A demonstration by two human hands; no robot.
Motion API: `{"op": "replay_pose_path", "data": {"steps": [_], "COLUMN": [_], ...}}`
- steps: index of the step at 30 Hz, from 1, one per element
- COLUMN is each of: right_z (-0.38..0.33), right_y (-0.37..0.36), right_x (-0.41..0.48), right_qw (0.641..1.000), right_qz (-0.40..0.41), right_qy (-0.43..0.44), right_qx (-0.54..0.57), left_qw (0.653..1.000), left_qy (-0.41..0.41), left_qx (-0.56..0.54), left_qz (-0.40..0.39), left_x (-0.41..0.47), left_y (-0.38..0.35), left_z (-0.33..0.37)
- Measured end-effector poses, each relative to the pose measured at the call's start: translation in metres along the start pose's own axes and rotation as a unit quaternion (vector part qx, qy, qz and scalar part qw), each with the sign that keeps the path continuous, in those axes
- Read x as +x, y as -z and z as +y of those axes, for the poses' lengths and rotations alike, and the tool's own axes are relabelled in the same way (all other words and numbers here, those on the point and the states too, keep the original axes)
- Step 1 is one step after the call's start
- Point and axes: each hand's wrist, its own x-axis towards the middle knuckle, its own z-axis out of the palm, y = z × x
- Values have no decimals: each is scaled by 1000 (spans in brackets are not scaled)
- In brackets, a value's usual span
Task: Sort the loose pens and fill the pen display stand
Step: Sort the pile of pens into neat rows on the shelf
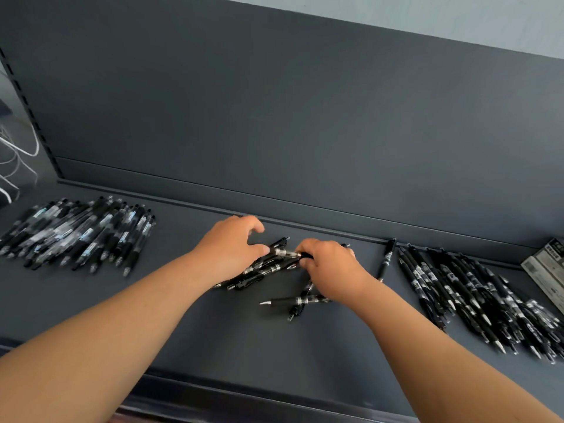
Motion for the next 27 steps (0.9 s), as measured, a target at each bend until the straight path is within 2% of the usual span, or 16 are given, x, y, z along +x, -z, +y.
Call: {"op": "replay_pose_path", "data": {"steps": [5, 9, 14, 17, 18, 20, 22, 27], "right_z": [21, 24, 17, 9, 8, 9, 10, 11], "right_y": [-5, -8, 0, 15, 17, 14, 6, 2], "right_x": [-5, -7, -19, -41, -48, -57, -60, -62], "right_qw": [999, 999, 998, 988, 984, 982, 980, 988], "right_qz": [28, 19, 31, -80, -124, -167, -167, -121], "right_qy": [10, 31, 48, 70, 73, 90, 104, 98], "right_qx": [-37, -16, -3, 111, 107, 27, -14, -14], "left_qw": [977, 960, 968, 975, 978, 984, 987, 988], "left_qy": [116, 149, 159, 152, 145, 131, 121, 115], "left_qx": [172, 214, 172, 146, 133, 103, 71, 2], "left_qz": [-52, -106, -90, -72, -71, -68, -72, -102], "left_x": [-1, -1, 4, 8, 9, 9, 11, 15], "left_y": [15, 14, 8, 4, 3, 1, -1, -8], "left_z": [-14, -27, -28, -29, -28, -23, -17, -10]}}
